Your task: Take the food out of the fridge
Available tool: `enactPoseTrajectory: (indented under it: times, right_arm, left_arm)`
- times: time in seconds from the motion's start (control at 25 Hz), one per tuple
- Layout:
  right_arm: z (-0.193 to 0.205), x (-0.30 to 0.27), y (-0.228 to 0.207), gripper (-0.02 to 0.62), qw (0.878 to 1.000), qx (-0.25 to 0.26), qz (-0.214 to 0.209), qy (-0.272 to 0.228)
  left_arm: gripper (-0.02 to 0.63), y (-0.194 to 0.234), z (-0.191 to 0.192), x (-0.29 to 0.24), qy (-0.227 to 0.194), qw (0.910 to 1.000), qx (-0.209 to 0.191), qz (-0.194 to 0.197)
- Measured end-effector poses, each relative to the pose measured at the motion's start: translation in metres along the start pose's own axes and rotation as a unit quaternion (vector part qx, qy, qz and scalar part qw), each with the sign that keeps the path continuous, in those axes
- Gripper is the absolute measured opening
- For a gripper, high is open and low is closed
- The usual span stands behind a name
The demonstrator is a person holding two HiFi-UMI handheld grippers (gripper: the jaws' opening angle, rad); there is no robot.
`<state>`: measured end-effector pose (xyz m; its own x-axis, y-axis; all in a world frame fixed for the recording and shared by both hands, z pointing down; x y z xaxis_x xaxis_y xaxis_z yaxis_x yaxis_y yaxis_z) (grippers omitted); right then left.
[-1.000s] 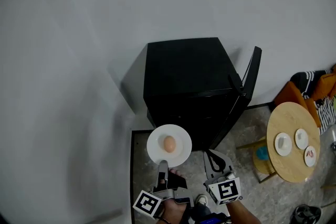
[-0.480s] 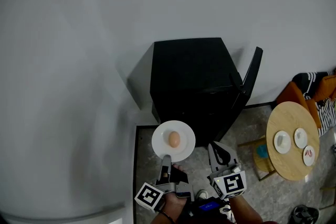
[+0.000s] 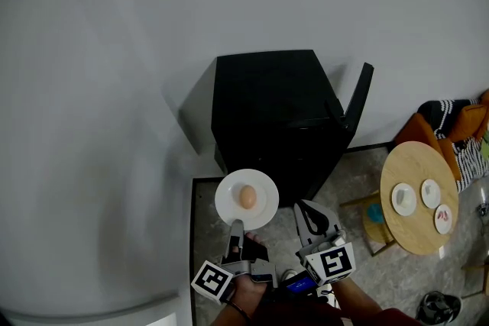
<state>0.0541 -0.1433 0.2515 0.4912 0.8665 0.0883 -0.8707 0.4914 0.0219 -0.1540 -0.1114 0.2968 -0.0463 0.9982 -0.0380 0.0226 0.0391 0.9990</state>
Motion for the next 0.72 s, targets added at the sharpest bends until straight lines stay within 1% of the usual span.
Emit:
enactPoseTrajectory:
  times: [0.08,0.2,0.32,0.44,0.72]
  right_arm:
    - [-0.004,0.001,0.003,0.021,1.0,-0.001,-0.002,-0.007]
    - [-0.004,0.006,0.006,0.021,1.0,-0.007,-0.003,-0.004]
    - [-0.004,0.009,0.005,0.021,1.0,0.004,-0.008,-0.002]
    - [-0.006,0.011,0.006,0.021,1.0,0.0,-0.003,-0.005]
    - [-0.011,0.012,0.005,0.021,1.0,0.015,-0.007,0.007]
  left_arm:
    - [0.023,0.0,0.001,0.003,0.0,1.0,-0.003,0.001]
    - [0.023,0.0,0.003,0.007,0.002,1.0,-0.003,0.005]
    - [0.023,0.0,0.006,0.009,0.004,1.0,0.001,0.007]
    - [0.023,-0.002,0.007,0.012,0.007,0.9999,0.002,0.009]
    - [0.023,-0.003,0.008,0.012,0.008,0.9999,0.003,0.012]
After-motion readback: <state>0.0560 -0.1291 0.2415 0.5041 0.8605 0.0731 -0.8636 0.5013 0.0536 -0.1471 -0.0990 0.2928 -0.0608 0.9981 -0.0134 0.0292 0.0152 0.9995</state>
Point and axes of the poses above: the fingertips, and each gripper's own axes: x backward along the fingers, y to its left, z out of its underside, the point moved 10 cm from there along x, backward along the fingers, and after that the axes turned 7 degrees about -y, right-handed, at the moved point
